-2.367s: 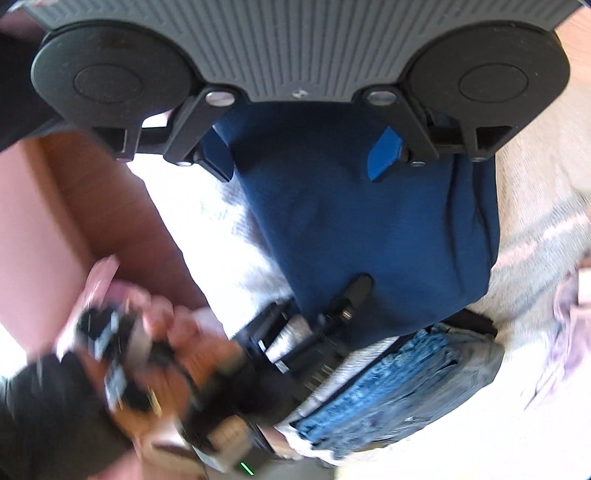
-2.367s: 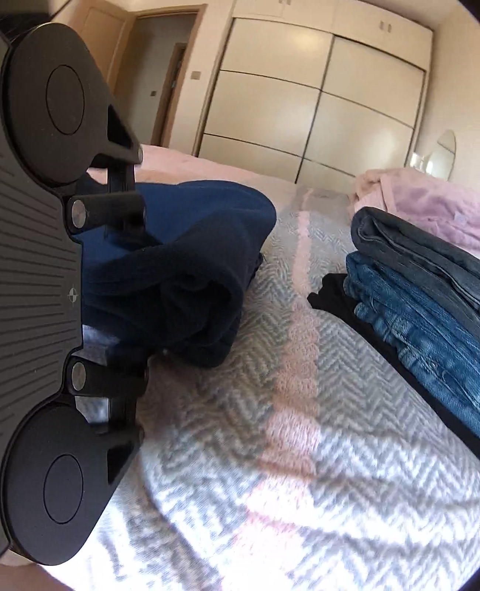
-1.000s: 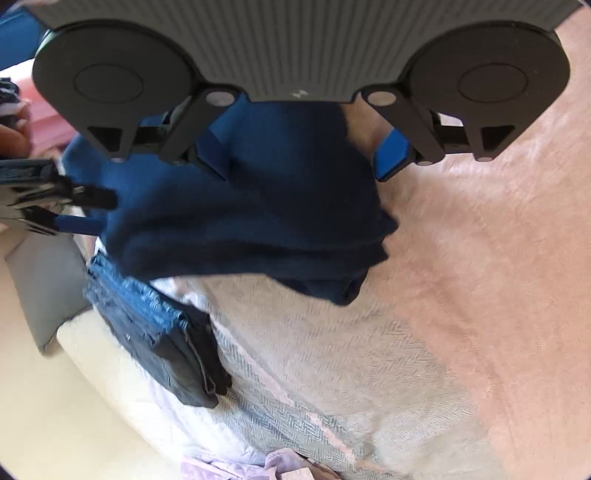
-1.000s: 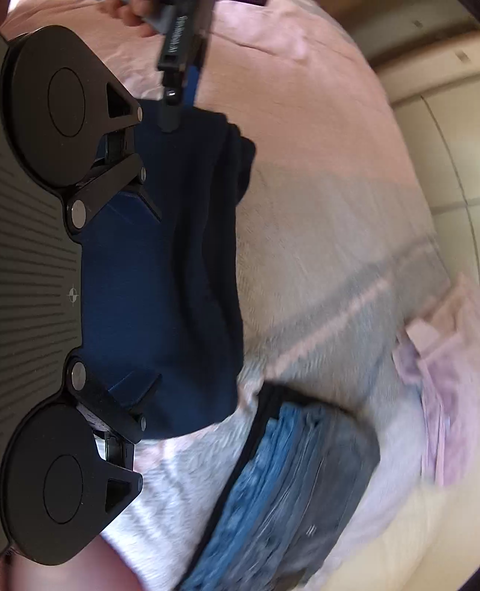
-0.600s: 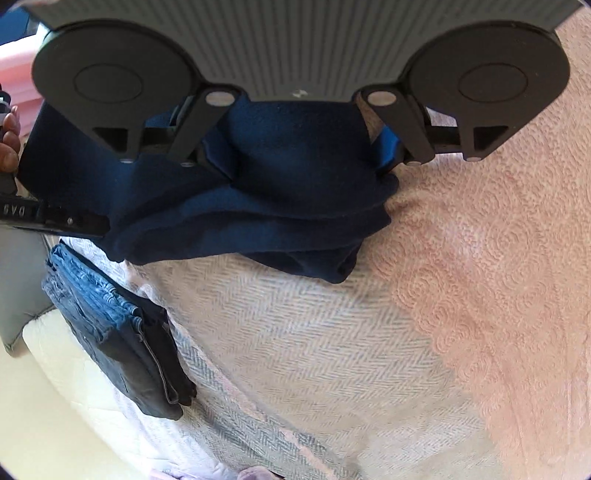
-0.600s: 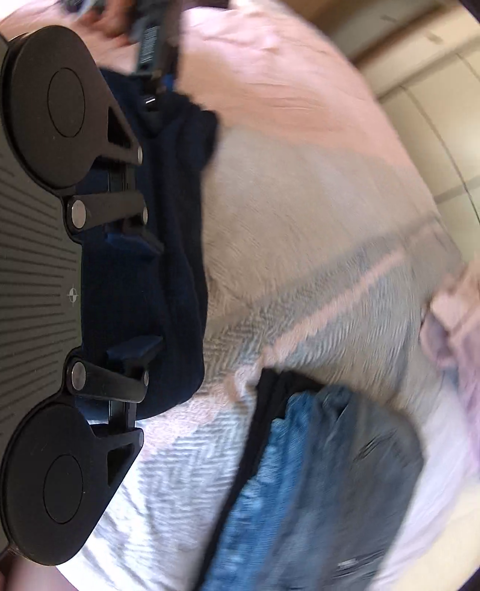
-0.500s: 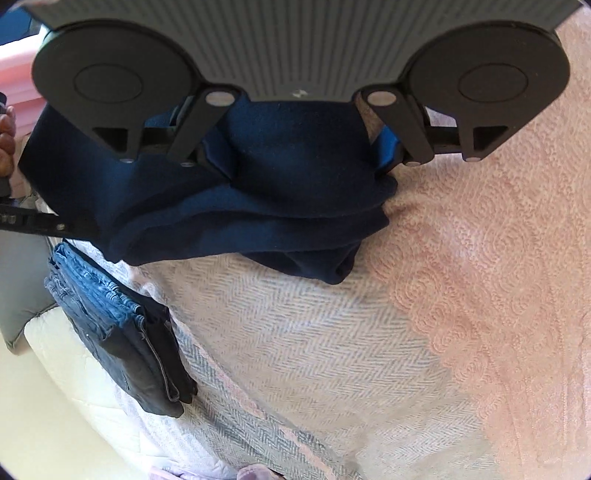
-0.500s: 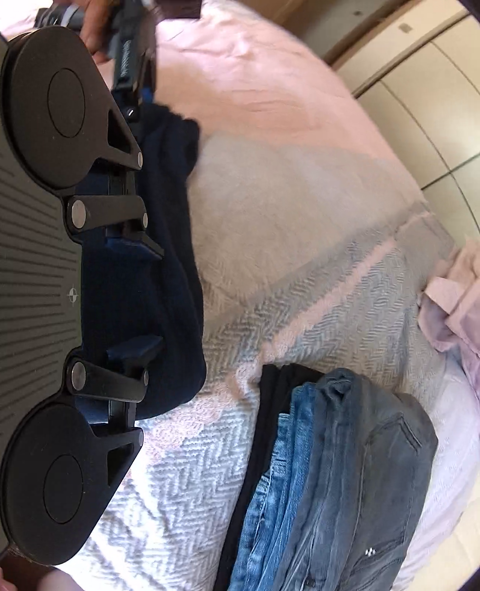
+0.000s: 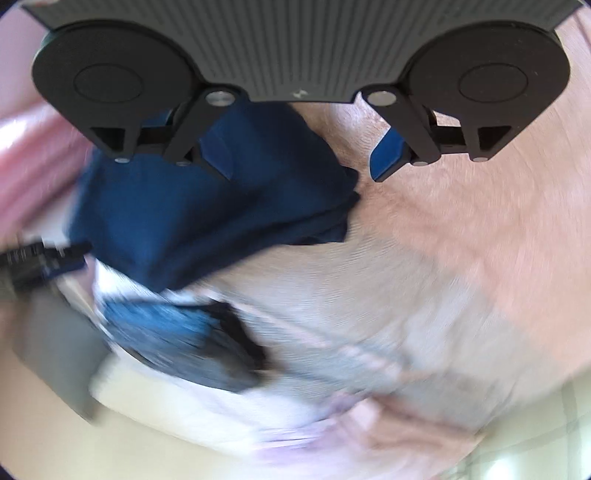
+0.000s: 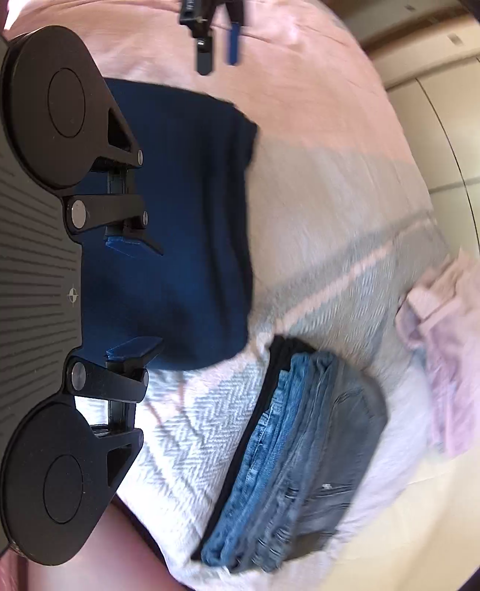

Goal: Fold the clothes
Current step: 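Grasp the folded sweatpants with both grippers and lift them off the bed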

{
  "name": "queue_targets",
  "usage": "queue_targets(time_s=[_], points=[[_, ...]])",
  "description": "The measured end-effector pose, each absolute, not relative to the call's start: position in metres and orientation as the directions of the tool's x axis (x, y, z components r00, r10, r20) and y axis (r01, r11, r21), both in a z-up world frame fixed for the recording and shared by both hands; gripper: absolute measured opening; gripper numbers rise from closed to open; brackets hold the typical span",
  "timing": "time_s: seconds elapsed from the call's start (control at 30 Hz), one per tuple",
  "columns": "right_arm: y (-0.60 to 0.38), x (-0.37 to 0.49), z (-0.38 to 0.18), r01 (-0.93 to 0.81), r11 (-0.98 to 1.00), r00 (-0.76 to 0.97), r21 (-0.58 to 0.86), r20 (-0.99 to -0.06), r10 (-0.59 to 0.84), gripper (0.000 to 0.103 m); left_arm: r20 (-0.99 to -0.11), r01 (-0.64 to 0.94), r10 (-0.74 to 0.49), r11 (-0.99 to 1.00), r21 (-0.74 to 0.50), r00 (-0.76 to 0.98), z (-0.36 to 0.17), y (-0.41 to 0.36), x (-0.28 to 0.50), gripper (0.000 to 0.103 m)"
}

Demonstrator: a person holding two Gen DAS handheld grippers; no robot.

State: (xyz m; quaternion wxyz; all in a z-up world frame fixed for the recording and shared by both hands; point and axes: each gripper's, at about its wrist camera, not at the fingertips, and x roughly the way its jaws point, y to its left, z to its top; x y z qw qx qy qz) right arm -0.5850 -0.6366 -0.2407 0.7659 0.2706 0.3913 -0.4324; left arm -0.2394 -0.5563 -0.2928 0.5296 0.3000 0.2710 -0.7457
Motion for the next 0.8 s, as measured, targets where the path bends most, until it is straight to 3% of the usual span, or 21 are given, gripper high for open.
queue_targets(time_s=[0.23,0.47,0.5,0.57,0.67,0.8], points=[[-0.537,-0.553,-0.245,0.676,0.716,0.270,-0.174,-0.846,-0.461,0.050,-0.712,0.826,-0.645,-0.538,0.167,-0.276,-0.307,-0.488,-0.314,0.081],[-0.531,-0.549,-0.276,0.511,0.801,0.225,-0.311,-0.851,-0.474,0.052,-0.692,0.655,-0.689,-0.628,0.420,-0.217,-0.344,-0.441,-0.391,0.084],[-0.531,-0.549,-0.280,0.471,0.814,0.236,-0.341,-0.840,-0.489,0.055,-0.685,0.636,-0.704,-0.618,0.462,-0.186,-0.354,-0.440,-0.402,0.084],[-0.531,-0.549,-0.294,0.370,0.839,0.275,-0.399,-0.815,-0.510,0.089,-0.675,0.576,-0.729,-0.601,0.554,-0.112,-0.380,-0.439,-0.424,0.084],[-0.526,-0.558,-0.321,0.172,0.866,0.349,-0.469,-0.793,-0.499,0.090,-0.653,0.477,-0.757,-0.574,0.666,0.002,-0.415,-0.446,-0.443,0.086],[-0.521,-0.570,-0.355,-0.030,0.830,0.423,-0.556,-0.760,-0.494,0.090,-0.642,0.514,-0.763,-0.524,0.679,0.070,-0.416,-0.464,-0.445,0.085]])
